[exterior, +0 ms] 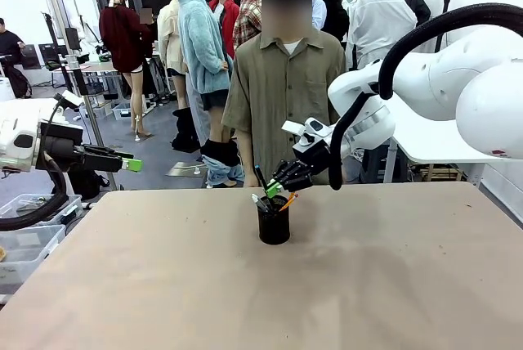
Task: Place the pens into the pen holder.
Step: Pick up a writing instrument from the table and place it into the Pen holder.
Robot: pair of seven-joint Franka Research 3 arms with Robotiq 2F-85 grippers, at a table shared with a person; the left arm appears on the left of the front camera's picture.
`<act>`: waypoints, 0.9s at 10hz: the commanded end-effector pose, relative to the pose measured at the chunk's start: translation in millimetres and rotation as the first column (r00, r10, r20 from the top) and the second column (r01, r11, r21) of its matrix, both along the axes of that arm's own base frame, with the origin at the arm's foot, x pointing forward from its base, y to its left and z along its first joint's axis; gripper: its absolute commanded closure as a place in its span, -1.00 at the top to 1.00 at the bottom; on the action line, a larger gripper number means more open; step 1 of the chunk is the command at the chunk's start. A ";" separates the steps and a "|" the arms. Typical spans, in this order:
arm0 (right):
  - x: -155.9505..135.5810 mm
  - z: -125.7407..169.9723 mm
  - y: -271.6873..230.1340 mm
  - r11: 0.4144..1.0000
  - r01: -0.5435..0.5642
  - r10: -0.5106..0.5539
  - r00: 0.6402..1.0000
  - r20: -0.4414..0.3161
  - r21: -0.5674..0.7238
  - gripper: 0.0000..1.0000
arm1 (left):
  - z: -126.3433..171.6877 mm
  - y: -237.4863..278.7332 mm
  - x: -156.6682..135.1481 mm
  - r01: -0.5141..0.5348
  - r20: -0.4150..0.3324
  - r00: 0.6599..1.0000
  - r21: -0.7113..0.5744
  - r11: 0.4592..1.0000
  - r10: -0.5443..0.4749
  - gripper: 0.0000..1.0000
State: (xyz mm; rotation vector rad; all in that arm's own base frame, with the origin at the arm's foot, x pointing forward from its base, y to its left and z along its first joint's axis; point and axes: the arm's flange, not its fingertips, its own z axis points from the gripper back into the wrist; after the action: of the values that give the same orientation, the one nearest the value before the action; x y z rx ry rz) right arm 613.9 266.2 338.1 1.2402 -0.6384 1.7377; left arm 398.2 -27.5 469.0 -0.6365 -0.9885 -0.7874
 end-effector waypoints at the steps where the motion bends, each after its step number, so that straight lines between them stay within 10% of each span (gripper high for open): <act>1: 8.8 3.4 2.3 1.000 -0.016 0.016 1.000 -0.017 -0.016 -0.11 | -3.7 -0.2 1.7 0.015 0.026 1.000 -0.014 1.000 -0.014 0.59; 3: 8.0 3.9 0.9 1.000 -0.020 0.020 1.000 -0.008 -0.014 0.61 | -3.7 -0.2 1.7 0.015 0.026 1.000 -0.014 1.000 -0.014 0.59; 9: -34.6 59.2 -50.8 0.988 0.133 -0.123 0.985 0.123 -0.081 0.67 | -3.7 -0.2 1.7 0.015 0.026 1.000 -0.014 1.000 -0.014 0.59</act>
State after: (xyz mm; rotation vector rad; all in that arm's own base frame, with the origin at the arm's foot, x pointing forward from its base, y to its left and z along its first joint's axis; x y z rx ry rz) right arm 606.7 228.1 392.5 1.1011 -0.6845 1.7355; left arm 398.4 -27.3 469.1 -0.6366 -0.9889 -0.7869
